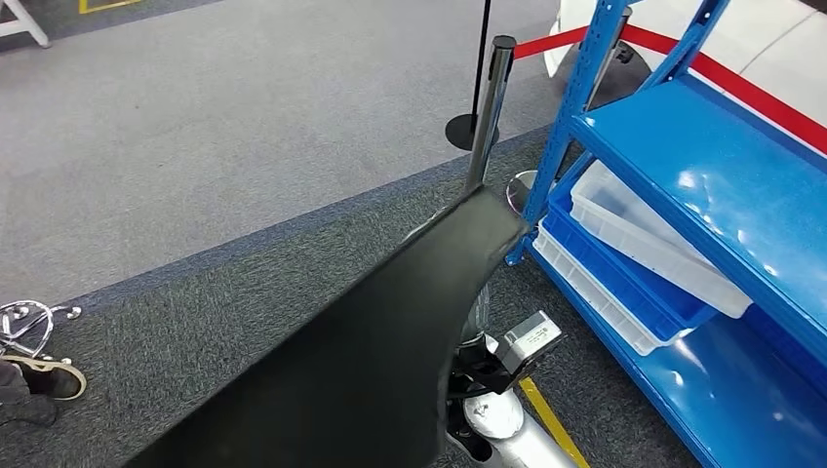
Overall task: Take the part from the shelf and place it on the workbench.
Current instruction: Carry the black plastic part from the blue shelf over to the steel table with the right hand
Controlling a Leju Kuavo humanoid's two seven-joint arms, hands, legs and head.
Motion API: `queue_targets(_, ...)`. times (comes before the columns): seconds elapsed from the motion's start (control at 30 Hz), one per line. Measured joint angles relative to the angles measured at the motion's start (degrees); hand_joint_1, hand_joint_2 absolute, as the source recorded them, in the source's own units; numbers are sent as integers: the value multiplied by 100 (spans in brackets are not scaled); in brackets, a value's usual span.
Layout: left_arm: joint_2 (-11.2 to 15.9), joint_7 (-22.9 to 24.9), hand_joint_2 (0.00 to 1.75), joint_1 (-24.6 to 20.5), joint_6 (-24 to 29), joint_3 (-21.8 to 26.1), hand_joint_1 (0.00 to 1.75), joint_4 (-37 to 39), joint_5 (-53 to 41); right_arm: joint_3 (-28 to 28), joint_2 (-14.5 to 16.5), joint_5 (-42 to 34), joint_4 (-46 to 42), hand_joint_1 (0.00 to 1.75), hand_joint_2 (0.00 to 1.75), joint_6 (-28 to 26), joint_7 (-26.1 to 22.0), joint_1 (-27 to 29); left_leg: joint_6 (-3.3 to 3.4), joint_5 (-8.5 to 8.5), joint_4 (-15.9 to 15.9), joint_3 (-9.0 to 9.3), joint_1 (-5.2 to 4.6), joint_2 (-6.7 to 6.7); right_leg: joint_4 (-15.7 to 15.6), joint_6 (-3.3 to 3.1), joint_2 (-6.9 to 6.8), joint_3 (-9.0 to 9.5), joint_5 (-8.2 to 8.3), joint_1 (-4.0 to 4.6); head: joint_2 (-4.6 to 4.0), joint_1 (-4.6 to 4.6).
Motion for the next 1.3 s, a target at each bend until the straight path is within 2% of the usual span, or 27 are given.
queue_targets(0.07, -4, -17, 175, 0, -84, 0, 0, 2, -133, 0, -3, 47, 19, 171, 175, -97, 9, 2, -52, -54, 116, -63, 12, -143, -622, 6, 319, 249, 271, -63, 1, -7)
queue_targets(0.1, -2, -22, 175, -6, -140, 0, 0, 3, -205, 0, -9, 69, 22, 171, 175, -151, 18, 16, -83, -64, 163, -112, 26, -210, -777, 1, 445, 304, 304, -77, 1, -6)
queue_targets(0.13, 5, -27, 175, -4, -194, 0, 0, 4, -270, -1, -19, 88, 25, 171, 175, -204, 30, 33, -120, -60, 181, -157, 44, -279, -810, -18, 508, 311, 276, -75, 1, -2)
queue_targets(0.2, 20, -37, 175, 29, -264, -1, 0, 4, -375, -4, -47, 116, 9, 171, 175, -303, 74, 72, -189, -40, 179, -204, 82, -374, -858, -78, 381, 336, 297, -61, 0, 9)
queue_targets(0.23, 25, -45, 175, 48, -281, -2, 0, 4, -424, -9, -62, 124, -12, 171, 175, -351, 101, 91, -218, -63, 219, -230, 77, -288, -888, -113, 310, 367, 304, -66, 0, -2)
queue_targets(0.27, 30, -51, 175, 51, -293, -3, 0, 4, -472, -17, -76, 127, -44, 171, 175, -397, 128, 115, -243, -132, 361, -298, 69, -130, -923, -142, 230, 403, 311, -73, 0, -20)
queue_targets(0.33, 38, -62, 175, 26, -316, -7, 0, 4, -563, -40, -112, 136, -112, 171, 175, -482, 165, 185, -293, -406, 979, -608, 63, 261, -963, -185, 62, 464, 295, -59, 0, -50)
queue_targets(0.4, 40, -62, 175, 13, -343, -15, 0, 4, -640, -61, -161, 159, -150, 171, 175, -557, 191, 272, -328, -626, 1655, -976, 90, 407, -968, -202, -114, 495, 264, -42, 0, -52)
queue_targets(0.43, 38, -62, 175, 17, -354, -25, 0, 4, -677, -70, -187, 174, -168, 171, 175, -591, 199, 320, -335, -606, 1758, -1042, 100, 428, -967, -200, -195, 509, 245, -40, 0, -55)
queue_targets(0.47, 39, -63, 175, 25, -362, -36, 0, 4, -706, -80, -210, 188, -191, 171, 175, -617, 204, 359, -334, -479, 1621, -979, 107, 444, -967, -192, -269, 528, 227, -39, 0, -54)
queue_targets(0.5, 43, -65, 175, 30, -366, -45, 0, 4, -730, -90, -230, 198, -219, 171, 175, -635, 204, 385, -324, -283, 1274, -798, 108, 485, -967, -180, -339, 553, 206, -39, 0, -55)
queue_targets(0.57, 59, -72, 175, 21, -369, -57, 0, 4, -754, -108, -257, 207, -279, 171, 175, -649, 203, 400, -282, -5, 469, -371, 63, 681, -974, -137, -456, 603, 162, -24, 0, -54)
queue_targets(0.63, 69, -84, 175, 4, -372, -60, 0, 4, -775, -125, -274, 209, -319, 171, 175, -650, 203, 402, -215, 30, 128, -195, 0, 769, -998, -78, -548, 638, 129, -3, 0, -49)
queue_targets(0.7, 84, -90, 175, 18, -374, -62, 0, 4, -790, -143, -288, 209, -343, 171, 175, -650, 203, 407, -143, 31, 93, -182, -12, 652, -1033, -12, -615, 676, 104, 2, 0, -47)
queue_targets(0.77, 103, -91, 175, 44, -374, -63, 0, 4, -793, -160, -306, 210, -366, 171, 175, -650, 204, 409, -72, 48, 25, -123, 12, 544, -917, 38, -463, 666, 2, -6, 0, -32)
queue_targets(0.83, 110, -92, 175, 30, -374, -64, 0, 4, -794, -180, -326, 213, -386, 171, 175, -653, 204, 417, -1, 49, -13, -73, 26, 439, -348, 39, -201, 403, -289, -8, 0, -7)
queue_targets(0.9, 109, -95, 175, 3, -377, -74, 0, 4, -795, -192, -354, 214, -393, 171, 175, -656, 203, 443, 39, 32, -9, -63, 19, 309, 407, 27, -101, -29, -563, 6, 0, 3)
queue_targets(0.93, 106, -96, 175, 0, -380, -88, 0, 4, -795, -192, -368, 214, -393, 171, 175, -659, 203, 461, 41, 23, -2, -58, 16, 233, 587, 24, -87, -165, -559, 13, 0, 4)
queue_targets(0.97, 104, -97, 175, 1, -384, -105, 0, 4, -796, -192, -381, 215, -394, 171, 175, -661, 204, 474, 37, 11, 9, -50, 14, 152, 547, 19, -76, -197, -435, 15, 0, 4)
queue_targets(1.0, 103, -97, 175, 4, -388, -123, 0, 4, -796, -192, -391, 217, -397, 171, 175, -667, 207, 482, 25, -5, 28, -39, 13, 70, 279, 9, -50, -114, -211, 11, 0, 4)
queue_targets(1.07, 102, -97, 175, 1, -393, -145, 0, 4, -795, -192, -409, 223, -409, 171, 175, -684, 213, 485, -18, -51, 98, -54, 14, -84, -497, -13, 203, 178, 202, -21, 0, 1)
queue_targets(1.1, 103, -98, 175, -6, -396, -150, 0, 4, -794, -192, -416, 224, -419, 171, 175, -696, 216, 488, -46, -66, 133, -84, 19, -159, -760, -16, 335, 286, 300, -38, 0, -5)
queue_targets(1.13, 105, -100, 175, -12, -402, -153, 0, 4, -793, -193, -423, 224, -427, 171, 175, -706, 218, 493, -79, -74, 158, -121, 34, -226, -893, -22, 432, 337, 321, -41, 0, -6)
queue_targets(1.17, 109, -102, 175, -12, -409, -155, 0, 4, -793, -193, -429, 223, -432, 171, 175, -713, 219, 497, -117, -69, 164, -150, 51, -293, -918, -33, 445, 352, 301, -35, 0, -7)
queue_targets(1.2, 114, -105, 175, 0, -415, -157, 0, 4, -792, -194, -433, 221, -437, 171, 175, -715, 219, 499, -155, -59, 147, -163, 76, -357, -931, -58, 369, 368, 311, -28, 0, -3)
queue_targets(1.23, 116, -113, 175, 19, -420, -160, 0, 3, -792, -195, -436, 219, -439, 171, 175, -709, 218, 497, -190, -58, 157, -173, 85, -315, -966, -93, 296, 398, 320, -23, 0, -1)
queue_targets(1.3, 122, -130, 175, 27, -424, -162, 0, 1, -793, -195, -437, 214, -442, 171, 175, -690, 215, 487, -243, -182, 400, -290, 70, -25, -1043, -156, 139, 478, 336, -34, 0, -29)
